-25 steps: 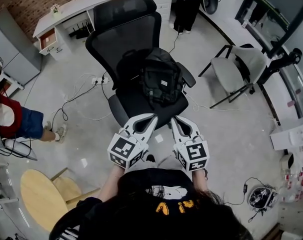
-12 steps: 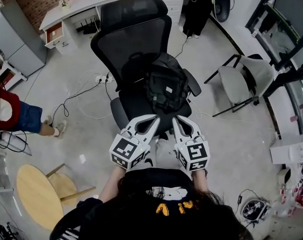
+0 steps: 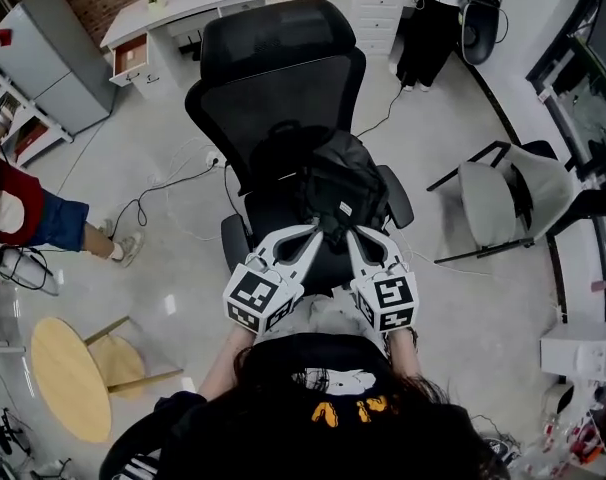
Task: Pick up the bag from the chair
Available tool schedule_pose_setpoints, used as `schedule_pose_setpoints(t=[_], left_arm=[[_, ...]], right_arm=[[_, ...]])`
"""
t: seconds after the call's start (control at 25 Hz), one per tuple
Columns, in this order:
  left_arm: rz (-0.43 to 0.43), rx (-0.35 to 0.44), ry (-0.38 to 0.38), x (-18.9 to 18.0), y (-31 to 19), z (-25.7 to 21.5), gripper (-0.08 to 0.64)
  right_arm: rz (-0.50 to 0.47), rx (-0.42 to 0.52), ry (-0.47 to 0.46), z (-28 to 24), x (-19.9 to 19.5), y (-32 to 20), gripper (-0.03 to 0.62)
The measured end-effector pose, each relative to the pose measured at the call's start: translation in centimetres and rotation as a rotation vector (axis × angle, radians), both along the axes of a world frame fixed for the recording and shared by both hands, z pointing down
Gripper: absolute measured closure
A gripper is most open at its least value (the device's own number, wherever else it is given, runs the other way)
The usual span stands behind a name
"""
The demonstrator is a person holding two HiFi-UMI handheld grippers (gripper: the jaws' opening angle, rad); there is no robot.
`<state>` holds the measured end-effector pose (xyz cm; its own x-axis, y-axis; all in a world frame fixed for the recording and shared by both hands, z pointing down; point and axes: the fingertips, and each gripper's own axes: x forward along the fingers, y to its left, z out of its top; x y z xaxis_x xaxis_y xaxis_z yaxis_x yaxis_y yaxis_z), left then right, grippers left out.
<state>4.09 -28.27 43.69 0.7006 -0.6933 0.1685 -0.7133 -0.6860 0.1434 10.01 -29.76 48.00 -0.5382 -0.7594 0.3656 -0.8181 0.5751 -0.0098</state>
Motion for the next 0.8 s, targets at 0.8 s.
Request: schedule_pose_setpoints(t=[0.8], left_arm=[[-0.192, -0.069, -0.046, 1.3, -8.3, 2.9, 0.555]], right_arm=[[-0.167, -0.07, 0.169, 7.3, 3.0, -14.3, 0.505]])
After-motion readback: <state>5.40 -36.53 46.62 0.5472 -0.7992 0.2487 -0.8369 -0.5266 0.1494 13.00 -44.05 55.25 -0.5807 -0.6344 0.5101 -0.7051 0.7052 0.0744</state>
